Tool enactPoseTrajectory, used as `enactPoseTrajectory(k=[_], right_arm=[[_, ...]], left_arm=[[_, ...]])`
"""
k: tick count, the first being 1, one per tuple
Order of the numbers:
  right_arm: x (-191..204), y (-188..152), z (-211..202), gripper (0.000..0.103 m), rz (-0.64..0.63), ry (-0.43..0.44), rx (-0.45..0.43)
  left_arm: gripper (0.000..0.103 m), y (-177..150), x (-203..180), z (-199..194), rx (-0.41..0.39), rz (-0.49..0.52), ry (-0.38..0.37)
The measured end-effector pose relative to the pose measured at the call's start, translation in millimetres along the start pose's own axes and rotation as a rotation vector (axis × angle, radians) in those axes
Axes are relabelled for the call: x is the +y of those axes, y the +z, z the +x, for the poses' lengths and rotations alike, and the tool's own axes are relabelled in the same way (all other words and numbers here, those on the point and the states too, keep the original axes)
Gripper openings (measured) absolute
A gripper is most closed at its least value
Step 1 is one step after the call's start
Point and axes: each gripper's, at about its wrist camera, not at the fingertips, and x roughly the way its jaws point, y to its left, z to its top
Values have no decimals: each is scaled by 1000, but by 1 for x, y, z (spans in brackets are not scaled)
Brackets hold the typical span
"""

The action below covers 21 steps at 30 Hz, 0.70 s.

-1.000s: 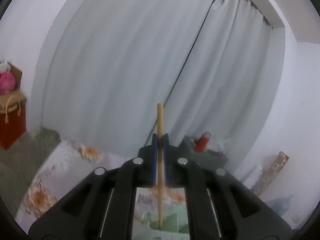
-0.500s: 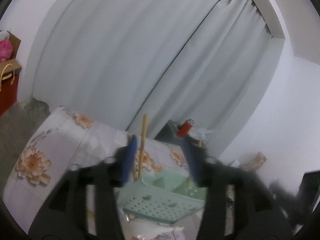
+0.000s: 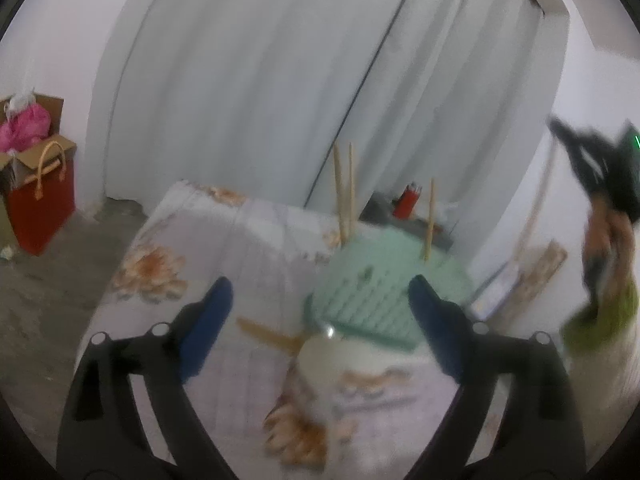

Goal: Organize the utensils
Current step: 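Lower the right tool's chopstick into the green caddy and open the right tool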

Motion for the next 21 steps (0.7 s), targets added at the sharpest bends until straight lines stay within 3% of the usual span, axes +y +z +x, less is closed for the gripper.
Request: enactPoseTrajectory(k=[4, 9, 21], right_arm=[[-7, 3, 23, 6, 5, -21, -12], [-9, -11, 47, 6, -9, -44, -1], [-21, -58, 87, 6, -15, -98, 60]], left_arm=[[89, -20, -1, -10, 27, 47, 19], [89, -39, 6, -8, 80, 37, 12], [93, -55, 17, 1, 117, 70, 68]])
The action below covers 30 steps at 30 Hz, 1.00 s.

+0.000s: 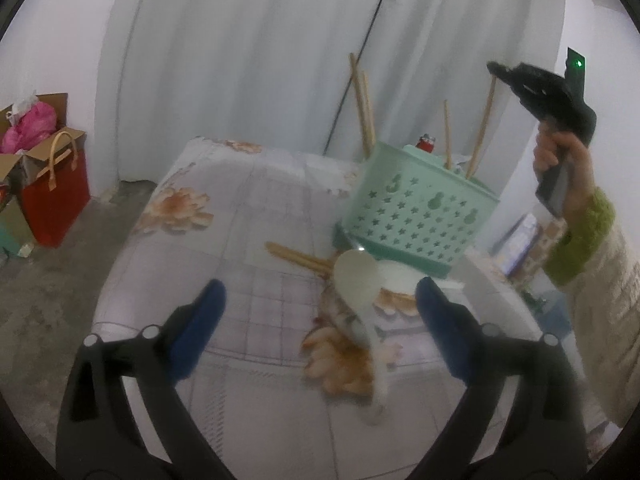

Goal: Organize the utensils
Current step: 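Lower the right tool's chopstick into the green caddy and open the right tool, then move the left tool to a white plastic paddle and close on it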

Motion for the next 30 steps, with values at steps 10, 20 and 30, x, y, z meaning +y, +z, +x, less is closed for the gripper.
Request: enactPoseTrajectory(k=[10, 20, 30], right_arm=[[-34, -63, -22, 11, 140, -29, 128], [-31, -76, -94, 59, 137, -88, 106], [-24, -110, -149, 63, 262, -49, 87]], left_arm=[[94, -1, 9, 5, 11, -9, 34], [94, -4, 9, 15, 51, -3, 53], [94, -3, 16, 34, 137, -79, 63]])
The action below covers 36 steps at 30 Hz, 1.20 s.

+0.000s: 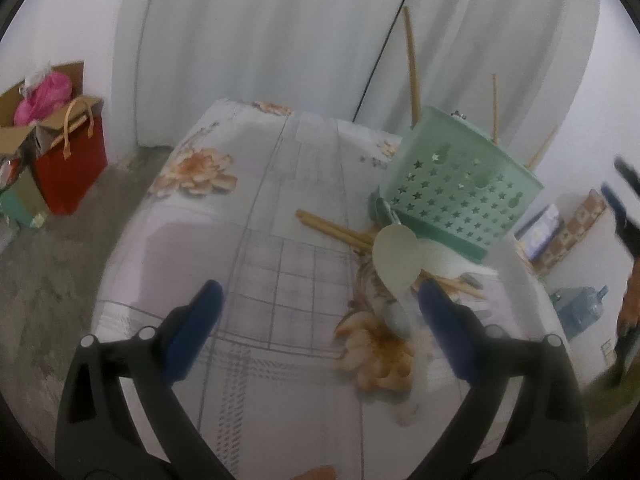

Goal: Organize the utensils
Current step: 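Move the left tool to a white plastic paddle and close on it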

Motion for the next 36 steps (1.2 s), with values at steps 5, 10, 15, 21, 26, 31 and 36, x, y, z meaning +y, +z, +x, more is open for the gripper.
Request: enactPoseTrajectory(k=[5, 10, 15, 21, 26, 31, 36], right_arm=[[-1, -61, 31, 63, 66, 12, 226], [8, -109, 59, 63, 108, 48, 392], [20, -117, 69, 63, 88, 90, 428], [19, -116, 67, 63, 86, 98, 425], [12, -118, 63, 63, 98, 89, 421], [6, -118, 63, 63, 106, 90, 421], [5, -118, 65, 63, 106, 97, 420]], left_arm=[[94, 0, 2, 15, 100, -75, -110], [94, 2, -7, 26, 149, -63, -184], [94, 13, -22, 32, 133, -3, -210], [94, 25, -41, 52, 122, 109, -237], [94, 38, -44, 78, 157, 163, -142], [94, 53, -45, 94, 177, 225, -64], [92, 65, -41, 99, 174, 246, -96]])
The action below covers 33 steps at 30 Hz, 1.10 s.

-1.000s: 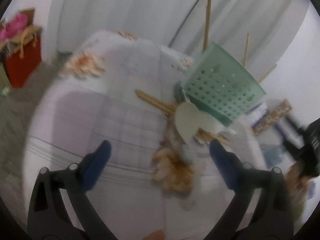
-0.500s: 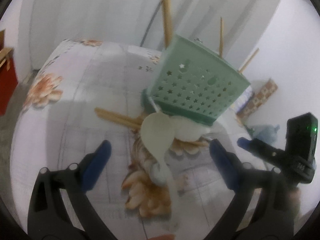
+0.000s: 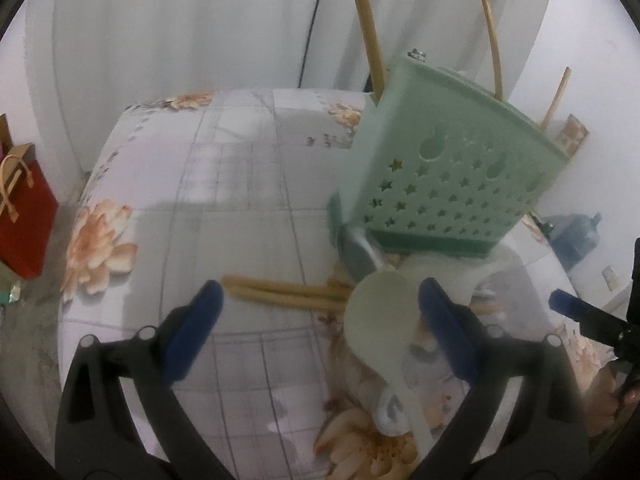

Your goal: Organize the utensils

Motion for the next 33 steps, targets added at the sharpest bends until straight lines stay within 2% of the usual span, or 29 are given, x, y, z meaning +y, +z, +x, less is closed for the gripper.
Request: enactPoseTrajectory(k=[1, 2, 3, 5, 7, 15, 19, 23, 33], right_arm=[[0, 0, 0, 63, 1, 1, 1], [-1, 0, 1, 63, 1, 2, 2], [-2, 1, 1, 63, 1, 1, 2], [-2, 1, 1, 63, 2, 1, 2], [-2, 1, 2, 63, 1, 0, 2], [-5, 3, 2, 63, 5, -3, 1], [-5, 2, 2, 63, 4, -2, -3], [-5, 2, 1, 63, 2, -2, -3], [-3, 3, -2, 63, -14, -12, -16]], left_arm=[[86, 2, 0, 3, 8, 7, -9], [75, 4, 0, 7, 30, 17, -19], [71, 4, 0, 11, 50, 26, -23], [56, 5, 0, 17, 77, 36, -36], [50, 7, -1, 23, 100, 52, -58], [35, 6, -20, 33, 172, 203, -54], [30, 3, -31, 34, 188, 282, -15], [18, 3, -38, 32, 204, 297, -15], [4, 0, -46, 20, 190, 328, 8]])
